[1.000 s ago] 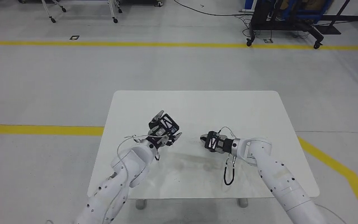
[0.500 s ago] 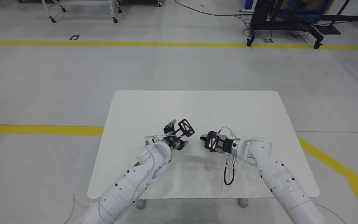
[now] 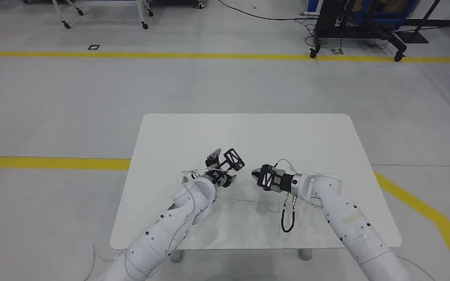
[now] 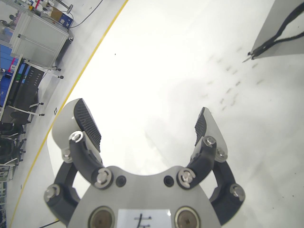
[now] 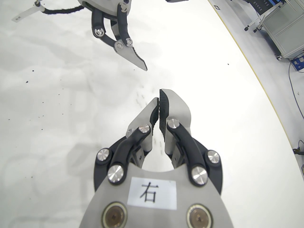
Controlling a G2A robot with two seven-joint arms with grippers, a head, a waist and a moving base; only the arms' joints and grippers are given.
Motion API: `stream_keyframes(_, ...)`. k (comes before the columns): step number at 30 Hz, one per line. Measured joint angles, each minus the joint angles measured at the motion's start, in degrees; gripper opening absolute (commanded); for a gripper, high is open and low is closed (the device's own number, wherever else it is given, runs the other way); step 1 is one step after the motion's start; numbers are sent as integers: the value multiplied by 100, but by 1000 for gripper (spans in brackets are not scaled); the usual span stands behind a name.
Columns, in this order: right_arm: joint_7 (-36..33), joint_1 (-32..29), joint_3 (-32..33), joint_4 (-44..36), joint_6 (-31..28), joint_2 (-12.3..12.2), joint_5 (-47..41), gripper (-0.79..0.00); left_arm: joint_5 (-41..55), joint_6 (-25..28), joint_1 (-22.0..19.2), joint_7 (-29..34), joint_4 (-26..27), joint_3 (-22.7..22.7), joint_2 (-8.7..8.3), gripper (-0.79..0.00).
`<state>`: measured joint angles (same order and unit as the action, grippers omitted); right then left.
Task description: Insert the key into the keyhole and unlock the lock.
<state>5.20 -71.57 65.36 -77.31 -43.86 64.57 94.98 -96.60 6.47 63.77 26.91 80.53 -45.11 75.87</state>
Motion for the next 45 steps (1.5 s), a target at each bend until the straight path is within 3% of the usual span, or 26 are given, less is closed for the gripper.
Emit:
stream_keyframes(3,303,-111,164,-122,187,-9,-350,-785,2,3,-3,2,-13,5,1,0)
stream_keyframes(6,784,-247,532,-81,-58,-49,-1143,-785,70,-99,114,-247,199,-176,-37,0)
stream_keyframes(10,1007,-249,921,220,-772,-93,-2352,-785,507,130,878,-1240,985,-1145,-299,0)
stream_keyframes(13,937,-207,1002,339,-1036,-109,-2729,-785,499,414,1286,-1508,1260,-1657,-410,0)
stream_keyframes(18,939,-209,996,331,-1010,-108,-2696,-785,496,392,1221,-1491,1226,-1542,-402,0)
stream_keyframes(21,935,-215,985,324,-1022,-106,-2708,-785,923,698,1318,-1943,1125,-1649,-407,0)
stream_keyframes(24,724,-164,786,465,-1316,-67,-3198,-785,2016,1570,1399,-3152,764,-1955,-442,0)
stream_keyframes(26,480,-20,486,614,-1423,-16,-3835,-785,2895,2686,1293,-3790,290,-2153,-479,0)
stream_keyframes(29,96,247,-31,832,-1416,23,-4889,-785,3913,4279,973,-4200,-504,-2271,-513,0)
stream_keyframes(32,-274,510,-517,950,-1413,38,-5985,-785,4774,5157,628,-4224,-974,-1969,-528,0)
stream_keyframes(38,-1203,871,-1331,748,-1414,-53,-8294,-785,6601,5152,2,-3475,-1084,-743,-709,-6)
stream_keyframes(41,-1592,1010,-1422,807,-1414,-97,-8918,-785,7721,5153,-278,-2874,-1079,-270,-829,-80)
stream_keyframes(43,-1810,1065,-1465,812,-1414,-112,-9198,-785,8415,5153,-409,-2438,-1077,-86,-913,-95)
stream_keyframes(45,-1971,1097,-1475,839,-1414,-122,-9364,-785,8949,5154,-481,-2070,-1083,-1,-970,-166)
